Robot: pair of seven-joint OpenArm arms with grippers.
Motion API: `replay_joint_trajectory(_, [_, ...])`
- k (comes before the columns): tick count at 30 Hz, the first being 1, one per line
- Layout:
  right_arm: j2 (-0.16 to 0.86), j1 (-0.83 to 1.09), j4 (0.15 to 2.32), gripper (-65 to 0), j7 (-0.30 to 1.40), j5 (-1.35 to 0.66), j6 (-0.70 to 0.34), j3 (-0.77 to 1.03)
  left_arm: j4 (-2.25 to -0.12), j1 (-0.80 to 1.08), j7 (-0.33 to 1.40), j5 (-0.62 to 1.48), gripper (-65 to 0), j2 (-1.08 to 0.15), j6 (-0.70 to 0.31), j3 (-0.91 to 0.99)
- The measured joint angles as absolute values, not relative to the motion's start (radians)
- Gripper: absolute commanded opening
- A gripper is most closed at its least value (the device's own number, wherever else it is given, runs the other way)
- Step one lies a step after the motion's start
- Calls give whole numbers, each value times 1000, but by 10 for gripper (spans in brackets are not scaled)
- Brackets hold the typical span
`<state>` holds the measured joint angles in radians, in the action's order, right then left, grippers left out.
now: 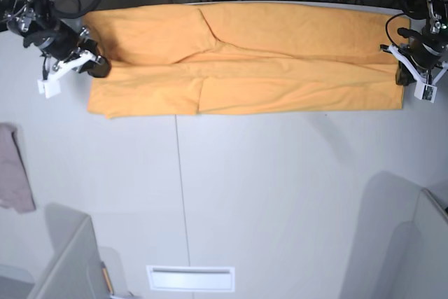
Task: Fold the T-shirt properly
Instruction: 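Fold the hem up over the body toward the collar with both grippers, then lower the hem onto the collar edge and open both grippers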
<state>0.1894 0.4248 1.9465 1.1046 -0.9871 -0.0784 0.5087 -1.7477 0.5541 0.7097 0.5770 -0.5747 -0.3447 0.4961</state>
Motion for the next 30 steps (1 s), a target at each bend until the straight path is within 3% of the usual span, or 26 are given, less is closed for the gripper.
replay_joint_trajectory(25, [192, 495, 1976, -650, 1104, -935, -76, 507, -1780, 629, 708, 576, -650, -578, -345, 497])
replay_joint_trajectory(30, [192, 496, 1955, -650, 1104, -935, -75, 507, -1780, 629, 708, 452, -650, -570, -345, 491])
